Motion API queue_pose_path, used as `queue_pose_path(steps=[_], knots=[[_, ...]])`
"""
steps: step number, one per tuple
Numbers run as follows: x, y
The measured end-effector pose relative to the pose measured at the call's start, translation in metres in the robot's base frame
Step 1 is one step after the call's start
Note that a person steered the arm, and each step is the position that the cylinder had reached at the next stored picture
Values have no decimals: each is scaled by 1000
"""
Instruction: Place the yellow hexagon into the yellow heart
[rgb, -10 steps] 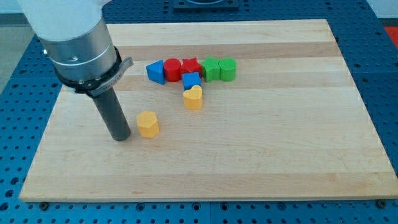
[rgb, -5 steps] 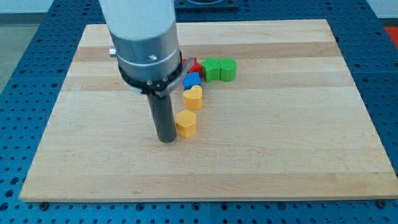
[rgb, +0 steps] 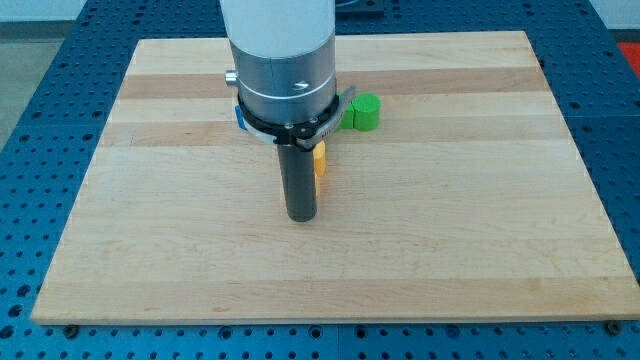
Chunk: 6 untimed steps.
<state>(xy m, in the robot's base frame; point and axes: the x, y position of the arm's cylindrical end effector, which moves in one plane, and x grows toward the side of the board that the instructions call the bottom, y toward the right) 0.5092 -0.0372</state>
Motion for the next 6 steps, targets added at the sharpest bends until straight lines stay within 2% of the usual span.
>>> queue_pose_path(steps=[3,6], knots=[[-4,-58],[-23,-28]])
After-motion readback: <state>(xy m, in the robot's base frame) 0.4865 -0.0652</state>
